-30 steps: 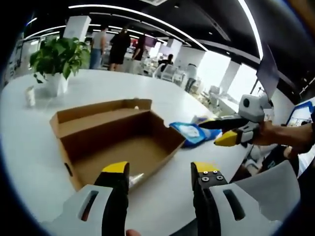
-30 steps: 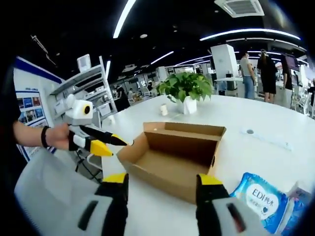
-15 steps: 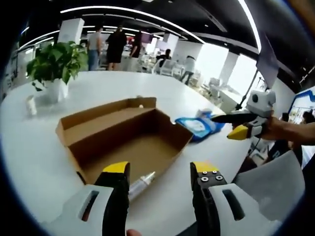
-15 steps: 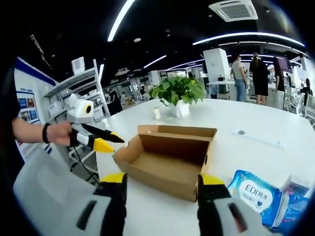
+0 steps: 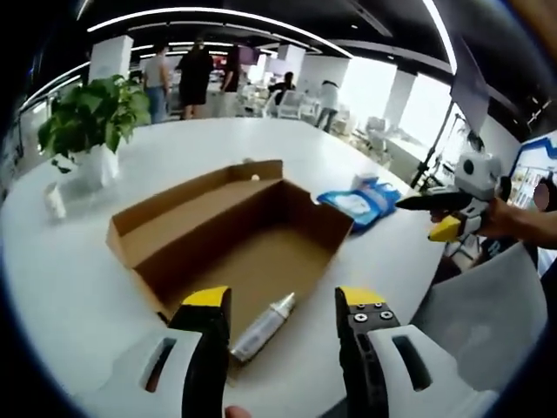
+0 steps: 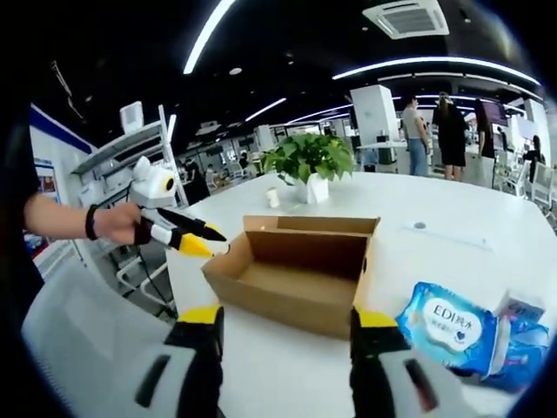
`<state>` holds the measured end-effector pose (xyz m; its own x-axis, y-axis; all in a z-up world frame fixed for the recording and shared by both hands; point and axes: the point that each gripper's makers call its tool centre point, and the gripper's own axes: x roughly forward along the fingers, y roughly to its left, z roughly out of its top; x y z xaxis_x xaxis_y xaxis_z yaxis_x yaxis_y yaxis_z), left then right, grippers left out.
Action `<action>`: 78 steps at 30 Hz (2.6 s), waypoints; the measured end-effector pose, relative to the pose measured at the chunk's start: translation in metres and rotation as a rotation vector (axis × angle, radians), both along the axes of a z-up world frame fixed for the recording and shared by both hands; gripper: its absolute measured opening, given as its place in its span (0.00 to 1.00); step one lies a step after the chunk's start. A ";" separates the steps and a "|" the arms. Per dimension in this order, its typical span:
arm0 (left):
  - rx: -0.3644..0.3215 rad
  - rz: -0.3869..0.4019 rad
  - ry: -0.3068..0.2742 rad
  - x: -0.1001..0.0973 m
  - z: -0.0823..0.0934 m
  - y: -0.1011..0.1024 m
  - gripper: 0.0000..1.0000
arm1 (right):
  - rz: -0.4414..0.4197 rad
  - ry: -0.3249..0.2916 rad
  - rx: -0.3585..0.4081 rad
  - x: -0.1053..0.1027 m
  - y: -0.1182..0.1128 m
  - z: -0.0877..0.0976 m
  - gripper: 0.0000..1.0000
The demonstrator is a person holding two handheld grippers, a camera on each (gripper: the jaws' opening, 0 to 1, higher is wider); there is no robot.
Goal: Operate the shoe box by opening the lid, removing the specified soft item, and placing it in the target area until the item is outside and the box remains undamaged.
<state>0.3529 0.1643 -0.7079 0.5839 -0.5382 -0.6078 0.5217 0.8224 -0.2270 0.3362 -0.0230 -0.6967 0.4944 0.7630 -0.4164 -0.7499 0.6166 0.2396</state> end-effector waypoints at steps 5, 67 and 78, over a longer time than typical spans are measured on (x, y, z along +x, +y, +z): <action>0.023 -0.012 -0.003 0.010 -0.002 0.008 0.46 | -0.017 0.001 0.004 -0.006 0.001 -0.001 0.57; 0.344 -0.507 0.329 0.030 -0.116 -0.010 0.53 | -0.063 0.002 -0.030 -0.027 0.002 -0.009 0.58; 0.384 -0.496 0.299 0.036 -0.112 -0.002 0.50 | -0.061 0.002 -0.024 -0.028 0.002 -0.008 0.58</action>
<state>0.3889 0.1622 -0.8201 0.1027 -0.4125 -0.9051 0.8172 0.5538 -0.1596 0.3082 -0.0209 -0.7050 0.5389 0.7211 -0.4354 -0.7103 0.6669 0.2254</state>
